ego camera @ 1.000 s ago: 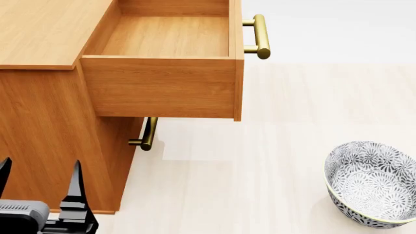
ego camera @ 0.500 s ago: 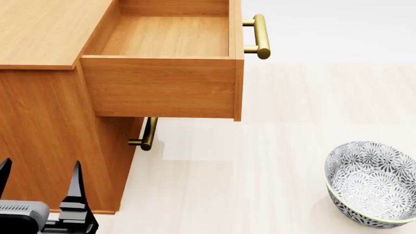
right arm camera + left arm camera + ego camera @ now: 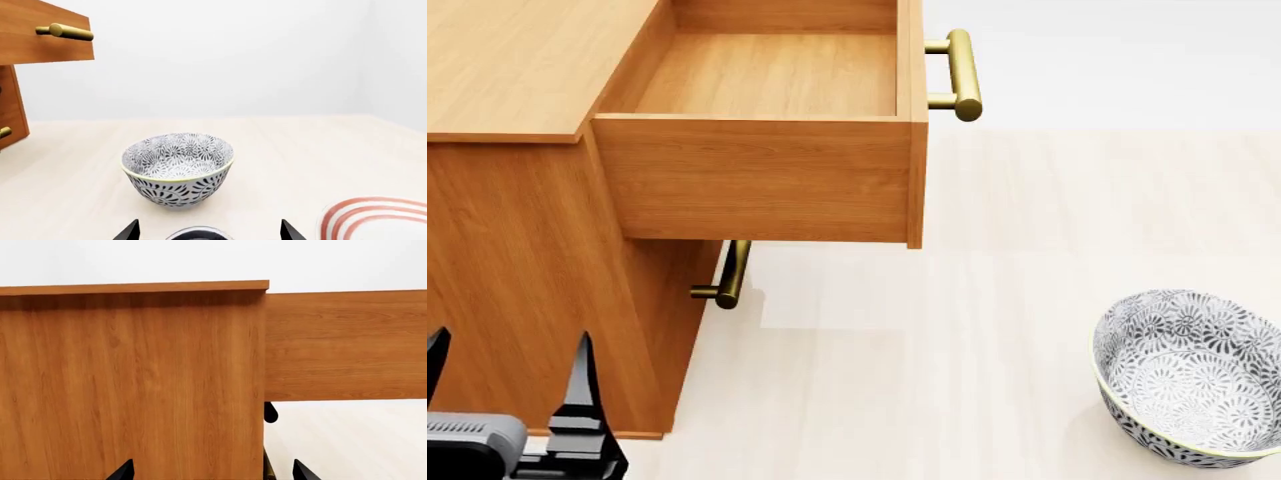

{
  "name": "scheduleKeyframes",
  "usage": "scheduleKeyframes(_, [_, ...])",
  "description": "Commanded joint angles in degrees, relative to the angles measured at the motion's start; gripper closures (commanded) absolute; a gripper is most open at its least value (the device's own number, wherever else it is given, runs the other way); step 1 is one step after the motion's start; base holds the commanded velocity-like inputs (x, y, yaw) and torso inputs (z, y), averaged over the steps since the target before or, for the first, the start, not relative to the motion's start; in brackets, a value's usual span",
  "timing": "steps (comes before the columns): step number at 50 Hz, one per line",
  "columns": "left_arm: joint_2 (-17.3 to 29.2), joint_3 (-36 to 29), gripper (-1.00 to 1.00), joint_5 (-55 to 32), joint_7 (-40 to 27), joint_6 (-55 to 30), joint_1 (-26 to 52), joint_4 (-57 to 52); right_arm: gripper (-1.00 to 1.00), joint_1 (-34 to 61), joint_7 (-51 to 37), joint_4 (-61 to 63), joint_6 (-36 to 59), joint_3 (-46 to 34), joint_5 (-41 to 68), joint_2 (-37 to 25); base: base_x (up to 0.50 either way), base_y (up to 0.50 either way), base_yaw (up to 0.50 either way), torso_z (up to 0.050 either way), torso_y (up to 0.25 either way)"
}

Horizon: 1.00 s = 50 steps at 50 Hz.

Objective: Put the ketchup in the top drawer of the cabinet.

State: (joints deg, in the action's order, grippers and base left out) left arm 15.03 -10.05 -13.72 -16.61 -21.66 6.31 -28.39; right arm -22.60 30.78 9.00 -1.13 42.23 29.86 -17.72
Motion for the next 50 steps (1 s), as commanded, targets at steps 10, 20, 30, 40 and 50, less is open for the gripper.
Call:
scheduleKeyframes(10, [0.38,-0.15,-1.0,-0.56,-0.47,0.54,-0.07,0.43,-1.0,2.35,-0.32,-5.79,-1.9,-2.44,-4.26,-0.35,0.0,0.0,0.0,0.0,0.0])
scheduleKeyframes(20, [0.57,-0.33,-1.0,-0.65,-0.68,0.96,-0.22,0.77,-1.0,4.53,0.86,-11.96,-5.17,-5.15,-7.4,0.19,0.0,0.0,0.0,0.0,0.0])
scheduleKeyframes(30, [0.78,-0.61,-1.0,-0.81,-1.01,0.61,-0.06,0.65,-1.0,1.16,0.41,-3.3,-2.14,-2.98,-2.61,0.37,0.0,0.0,0.0,0.0,0.0])
scheduleKeyframes(40, [0.97,-0.79,-1.0,-0.99,-1.26,0.67,-0.09,0.58,-1.0,1.08,0.55,-4.55,-3.06,-3.68,-3.86,0.66,0.0,0.0,0.0,0.0,0.0])
scheduleKeyframes(50, [1.03,-1.04,-1.0,-1.14,-1.41,1.03,-0.09,1.02,-1.0,3.46,0.91,-12.36,-6.28,-6.22,-8.57,0.88,0.0,0.0,0.0,0.0,0.0])
